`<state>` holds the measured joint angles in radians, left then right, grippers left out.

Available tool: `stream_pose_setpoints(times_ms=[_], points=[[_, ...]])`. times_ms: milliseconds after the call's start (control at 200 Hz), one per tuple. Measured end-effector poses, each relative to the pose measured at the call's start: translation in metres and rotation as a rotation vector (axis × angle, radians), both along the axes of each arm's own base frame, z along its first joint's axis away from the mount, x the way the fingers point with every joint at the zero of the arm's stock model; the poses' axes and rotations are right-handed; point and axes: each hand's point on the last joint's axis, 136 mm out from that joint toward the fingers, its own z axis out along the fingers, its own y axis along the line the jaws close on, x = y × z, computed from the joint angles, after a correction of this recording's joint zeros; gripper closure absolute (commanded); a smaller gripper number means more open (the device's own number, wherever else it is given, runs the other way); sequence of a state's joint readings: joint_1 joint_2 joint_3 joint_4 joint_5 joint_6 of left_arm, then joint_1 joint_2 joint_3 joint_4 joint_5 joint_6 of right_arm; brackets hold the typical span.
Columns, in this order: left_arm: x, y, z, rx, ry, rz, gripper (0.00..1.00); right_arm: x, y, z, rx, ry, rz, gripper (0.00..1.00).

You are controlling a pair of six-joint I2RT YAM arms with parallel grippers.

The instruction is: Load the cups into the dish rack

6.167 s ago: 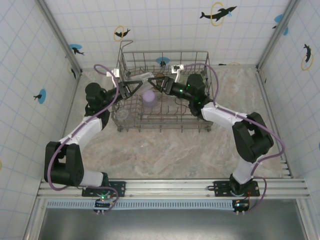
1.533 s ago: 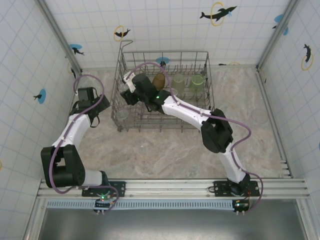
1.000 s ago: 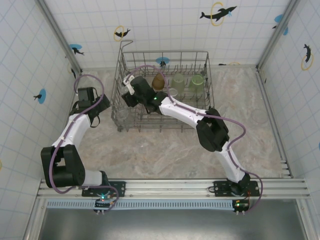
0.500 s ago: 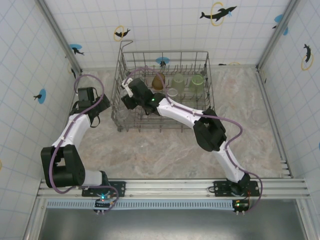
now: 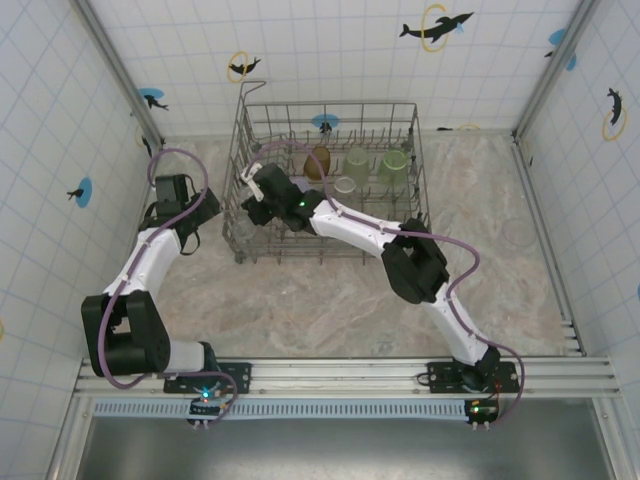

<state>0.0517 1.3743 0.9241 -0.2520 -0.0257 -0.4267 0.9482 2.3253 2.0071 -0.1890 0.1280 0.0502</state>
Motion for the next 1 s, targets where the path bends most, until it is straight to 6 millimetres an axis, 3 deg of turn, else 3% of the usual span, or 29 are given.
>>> stream_pose_setpoints(times_ms=[270,1001], points=[[-0.0001,-0.0001,-0.0001,-0.001,0.0,-0.001,0.02,0.0029,-0.0019,-0.001,-0.005,0.001,-0.027,0.45],[0.0001,-0.0028,-0.0001,-0.011,0.0,-0.011,0.03,0.0038,-0.0011,0.0028,-0.126,-0.078,-0.104,0.46]])
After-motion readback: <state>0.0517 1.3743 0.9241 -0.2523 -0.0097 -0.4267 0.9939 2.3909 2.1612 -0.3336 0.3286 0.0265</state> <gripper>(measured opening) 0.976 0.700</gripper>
